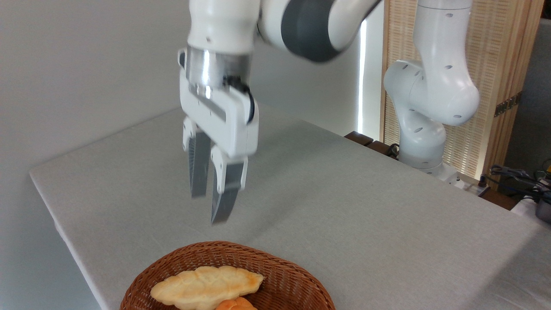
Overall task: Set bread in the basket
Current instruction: 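Carry the bread roll over the wicker basket and release it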
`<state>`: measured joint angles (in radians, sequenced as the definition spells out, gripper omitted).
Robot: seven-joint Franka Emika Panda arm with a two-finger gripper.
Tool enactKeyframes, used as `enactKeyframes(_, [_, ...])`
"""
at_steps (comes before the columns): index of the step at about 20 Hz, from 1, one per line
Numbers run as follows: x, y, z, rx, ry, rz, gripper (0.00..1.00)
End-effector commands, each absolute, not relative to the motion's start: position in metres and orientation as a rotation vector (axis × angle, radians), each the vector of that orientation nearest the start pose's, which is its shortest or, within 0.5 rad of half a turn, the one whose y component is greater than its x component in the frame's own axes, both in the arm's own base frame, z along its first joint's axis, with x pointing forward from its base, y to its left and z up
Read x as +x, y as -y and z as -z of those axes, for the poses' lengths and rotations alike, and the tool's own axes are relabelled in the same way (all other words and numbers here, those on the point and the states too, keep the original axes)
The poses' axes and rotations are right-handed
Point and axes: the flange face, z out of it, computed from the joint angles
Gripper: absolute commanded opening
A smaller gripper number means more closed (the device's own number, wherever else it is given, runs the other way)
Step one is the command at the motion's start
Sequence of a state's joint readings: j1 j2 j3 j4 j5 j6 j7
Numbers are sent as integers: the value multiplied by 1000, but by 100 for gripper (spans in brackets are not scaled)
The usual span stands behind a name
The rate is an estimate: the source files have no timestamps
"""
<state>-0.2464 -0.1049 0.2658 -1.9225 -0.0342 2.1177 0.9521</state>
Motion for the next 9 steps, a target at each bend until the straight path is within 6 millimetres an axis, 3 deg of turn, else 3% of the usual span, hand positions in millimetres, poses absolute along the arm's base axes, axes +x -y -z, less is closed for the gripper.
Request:
enactKeyframes(1, [551, 9, -581, -2848, -1191, 369, 100])
enactKeyframes(4, [545, 11, -573, -2960, -1028, 276, 100])
enactKeyframes(9, [540, 13, -567, -2994, -1011, 190, 100])
